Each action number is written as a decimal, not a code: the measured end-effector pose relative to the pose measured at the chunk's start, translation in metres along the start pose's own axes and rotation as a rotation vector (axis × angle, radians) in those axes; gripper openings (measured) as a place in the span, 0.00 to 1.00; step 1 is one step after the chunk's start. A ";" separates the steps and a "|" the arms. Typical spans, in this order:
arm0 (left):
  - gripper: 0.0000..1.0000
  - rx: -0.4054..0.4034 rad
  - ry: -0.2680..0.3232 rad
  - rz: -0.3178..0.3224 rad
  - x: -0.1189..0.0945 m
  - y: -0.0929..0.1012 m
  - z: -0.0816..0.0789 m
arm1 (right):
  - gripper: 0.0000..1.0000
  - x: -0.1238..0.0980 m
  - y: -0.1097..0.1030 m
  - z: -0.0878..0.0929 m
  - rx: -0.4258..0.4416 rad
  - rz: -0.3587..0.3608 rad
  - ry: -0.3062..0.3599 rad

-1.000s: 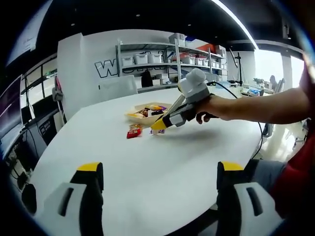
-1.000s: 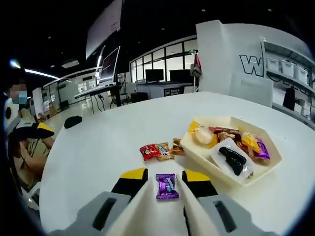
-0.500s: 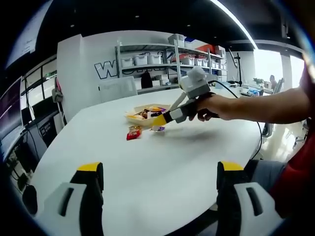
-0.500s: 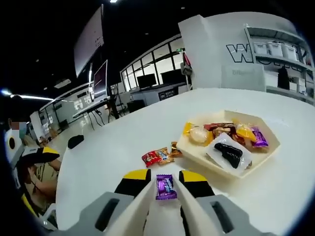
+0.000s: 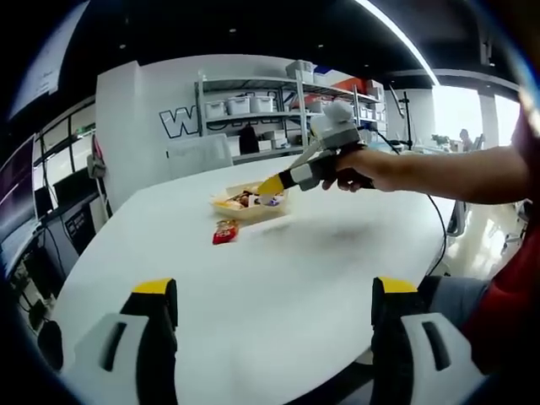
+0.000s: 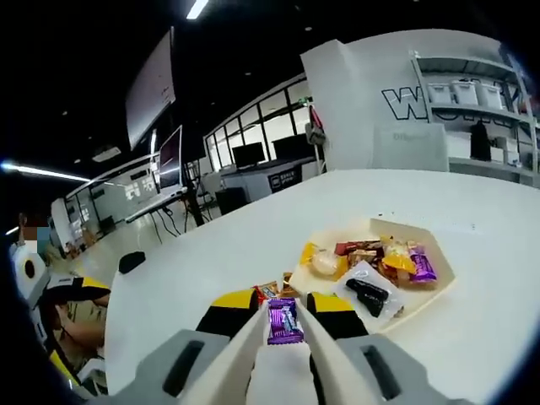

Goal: Place the target food into the container with the food tongs after gripping and lifting it, then release it inside without dropping or visibly crushing the food.

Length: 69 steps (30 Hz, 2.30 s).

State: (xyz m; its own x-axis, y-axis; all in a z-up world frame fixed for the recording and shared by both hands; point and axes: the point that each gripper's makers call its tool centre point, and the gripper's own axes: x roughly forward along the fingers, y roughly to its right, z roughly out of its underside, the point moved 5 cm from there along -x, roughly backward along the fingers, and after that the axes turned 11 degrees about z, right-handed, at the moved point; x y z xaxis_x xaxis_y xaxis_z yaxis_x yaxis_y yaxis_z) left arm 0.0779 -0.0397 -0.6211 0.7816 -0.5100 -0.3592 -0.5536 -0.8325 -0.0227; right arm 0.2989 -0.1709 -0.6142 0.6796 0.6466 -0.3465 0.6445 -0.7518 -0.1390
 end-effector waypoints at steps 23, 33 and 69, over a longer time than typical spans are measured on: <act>0.93 -0.001 -0.003 -0.004 0.001 -0.005 0.000 | 0.17 0.005 0.027 -0.043 -0.036 0.040 0.060; 0.92 0.003 -0.006 -0.013 0.000 -0.009 -0.001 | 0.17 0.011 0.040 -0.048 -0.046 0.065 0.054; 0.93 0.003 -0.006 -0.019 0.002 -0.010 -0.001 | 0.22 0.014 0.023 -0.052 -0.043 -0.011 0.065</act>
State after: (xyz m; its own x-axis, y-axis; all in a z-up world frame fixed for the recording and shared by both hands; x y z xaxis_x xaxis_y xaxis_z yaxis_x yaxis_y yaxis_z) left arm 0.0855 -0.0322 -0.6202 0.7904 -0.4926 -0.3640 -0.5392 -0.8415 -0.0321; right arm 0.3416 -0.1721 -0.5742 0.6927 0.6630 -0.2840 0.6658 -0.7392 -0.1015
